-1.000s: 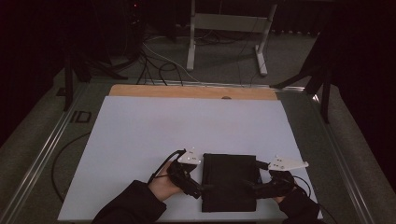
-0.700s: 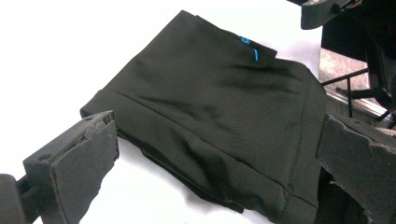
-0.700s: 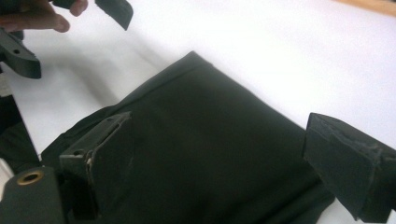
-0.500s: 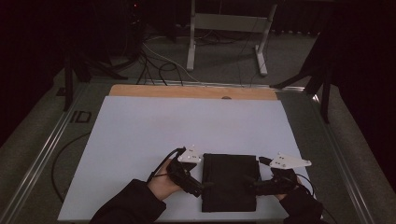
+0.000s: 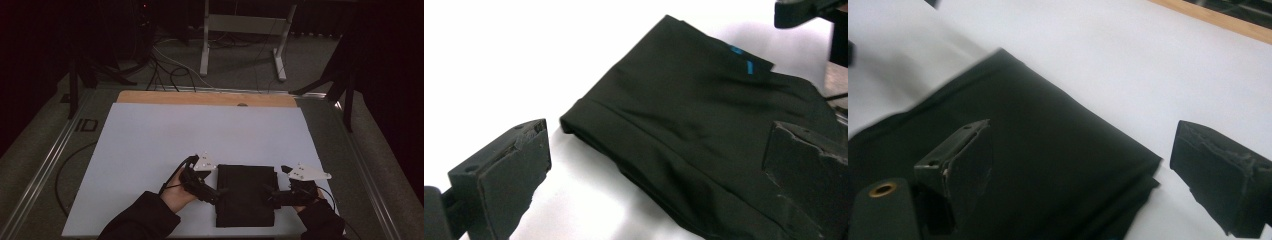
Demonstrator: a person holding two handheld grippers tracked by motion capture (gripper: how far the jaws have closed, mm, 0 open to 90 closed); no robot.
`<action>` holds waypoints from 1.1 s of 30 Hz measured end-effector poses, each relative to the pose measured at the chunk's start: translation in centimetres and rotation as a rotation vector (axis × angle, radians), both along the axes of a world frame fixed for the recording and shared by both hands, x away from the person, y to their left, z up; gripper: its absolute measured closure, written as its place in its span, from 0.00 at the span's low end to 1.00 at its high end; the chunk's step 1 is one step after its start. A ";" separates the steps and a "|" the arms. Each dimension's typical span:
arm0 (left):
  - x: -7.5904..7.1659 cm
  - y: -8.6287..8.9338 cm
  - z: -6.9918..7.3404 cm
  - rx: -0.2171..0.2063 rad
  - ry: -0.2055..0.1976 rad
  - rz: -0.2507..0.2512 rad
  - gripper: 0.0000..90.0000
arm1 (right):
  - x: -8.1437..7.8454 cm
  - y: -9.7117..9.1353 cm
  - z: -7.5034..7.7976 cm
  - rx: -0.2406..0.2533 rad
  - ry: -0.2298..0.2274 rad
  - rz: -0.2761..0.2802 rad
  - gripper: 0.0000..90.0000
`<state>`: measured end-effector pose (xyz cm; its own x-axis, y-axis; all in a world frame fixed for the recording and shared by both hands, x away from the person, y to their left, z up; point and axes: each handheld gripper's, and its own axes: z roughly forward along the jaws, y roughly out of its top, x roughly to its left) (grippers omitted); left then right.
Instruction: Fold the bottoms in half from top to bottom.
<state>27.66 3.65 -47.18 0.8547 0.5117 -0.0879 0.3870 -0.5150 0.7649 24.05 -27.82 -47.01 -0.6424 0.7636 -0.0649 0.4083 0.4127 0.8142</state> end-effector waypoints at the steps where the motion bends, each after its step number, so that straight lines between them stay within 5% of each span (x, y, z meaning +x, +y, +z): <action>1: 0.0 0.0 -0.1 -0.004 0.000 0.010 0.01 | 0.1 0.0 -0.2 -0.001 0.001 -0.008 0.11; 8: 0.4 -0.4 -1.2 -0.012 0.020 0.040 0.01 | 0.6 -0.3 -1.6 -0.030 0.024 -0.084 0.16; 11: 0.5 -0.6 -1.7 -0.012 0.033 0.039 0.01 | 1.2 -0.6 -2.3 -0.008 0.115 -0.087 0.16; 23: 1.4 -1.6 -4.3 -0.021 0.155 0.075 0.01 | 1.5 -0.6 -3.8 0.050 0.220 -0.181 0.10; 31: 1.8 -2.1 -5.1 0.021 0.227 0.113 0.01 | 1.6 -0.3 -4.4 0.042 0.216 -0.207 0.10; 33: 2.0 -2.0 -5.2 -0.002 0.239 0.126 0.01 | 1.7 -0.2 -4.5 0.040 0.221 -0.209 0.10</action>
